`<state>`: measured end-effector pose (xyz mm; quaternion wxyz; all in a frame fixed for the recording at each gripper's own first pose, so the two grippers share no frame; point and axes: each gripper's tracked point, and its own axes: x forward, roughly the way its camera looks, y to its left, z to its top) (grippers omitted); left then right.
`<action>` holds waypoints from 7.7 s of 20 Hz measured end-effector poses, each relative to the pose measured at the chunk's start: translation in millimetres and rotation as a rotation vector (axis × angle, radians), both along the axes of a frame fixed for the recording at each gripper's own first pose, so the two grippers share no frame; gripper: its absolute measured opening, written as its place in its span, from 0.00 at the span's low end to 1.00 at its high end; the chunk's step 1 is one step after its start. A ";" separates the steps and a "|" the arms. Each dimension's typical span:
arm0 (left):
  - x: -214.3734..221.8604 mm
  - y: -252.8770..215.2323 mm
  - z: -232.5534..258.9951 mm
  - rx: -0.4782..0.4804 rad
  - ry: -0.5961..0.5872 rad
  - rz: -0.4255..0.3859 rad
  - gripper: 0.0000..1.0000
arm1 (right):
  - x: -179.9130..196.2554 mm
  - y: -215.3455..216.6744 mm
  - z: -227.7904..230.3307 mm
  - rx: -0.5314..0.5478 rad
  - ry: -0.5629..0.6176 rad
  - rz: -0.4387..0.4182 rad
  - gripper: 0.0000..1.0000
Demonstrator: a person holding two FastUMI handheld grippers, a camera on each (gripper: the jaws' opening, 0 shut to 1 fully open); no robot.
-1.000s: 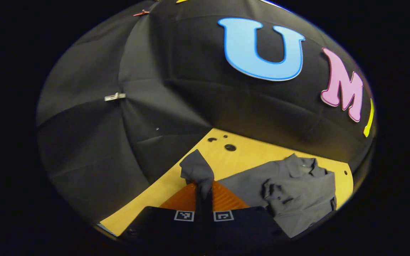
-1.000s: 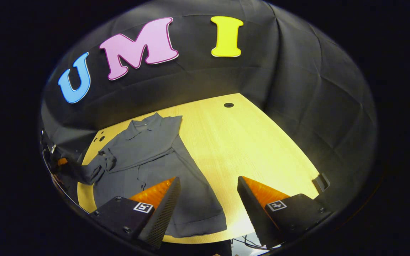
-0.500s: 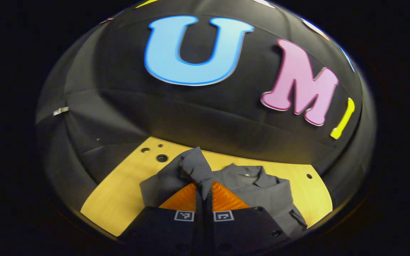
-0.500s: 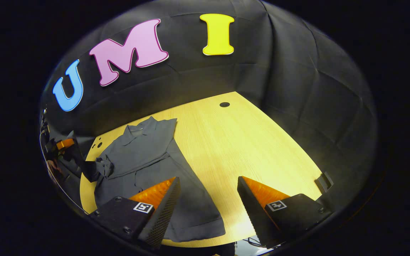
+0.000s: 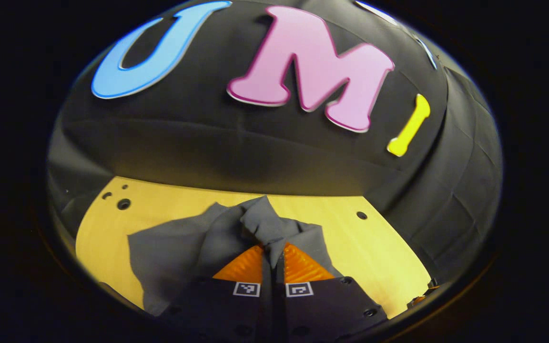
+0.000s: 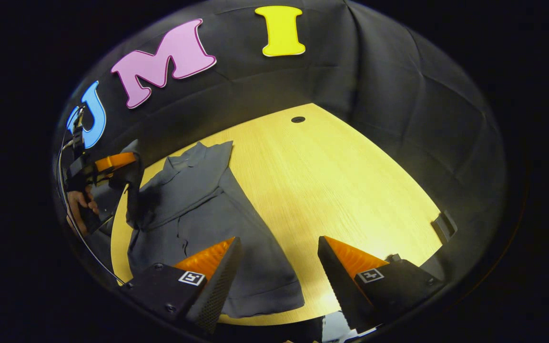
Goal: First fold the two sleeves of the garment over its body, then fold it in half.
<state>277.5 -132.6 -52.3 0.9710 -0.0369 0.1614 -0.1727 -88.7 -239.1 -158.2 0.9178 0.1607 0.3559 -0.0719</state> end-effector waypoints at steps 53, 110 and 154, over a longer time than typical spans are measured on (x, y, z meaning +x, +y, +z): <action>-260.7 241.5 -250.5 0.289 0.321 0.175 0.96 | -55.5 88.8 -126.7 -0.132 0.362 0.083 0.75; 80.9 216.6 -21.8 -0.186 0.019 0.295 0.05 | 349.1 126.0 39.4 -0.140 -0.275 0.330 0.07; -243.6 196.7 60.5 0.076 -0.433 0.300 0.96 | 36.4 190.9 129.5 -0.176 -0.471 0.249 0.99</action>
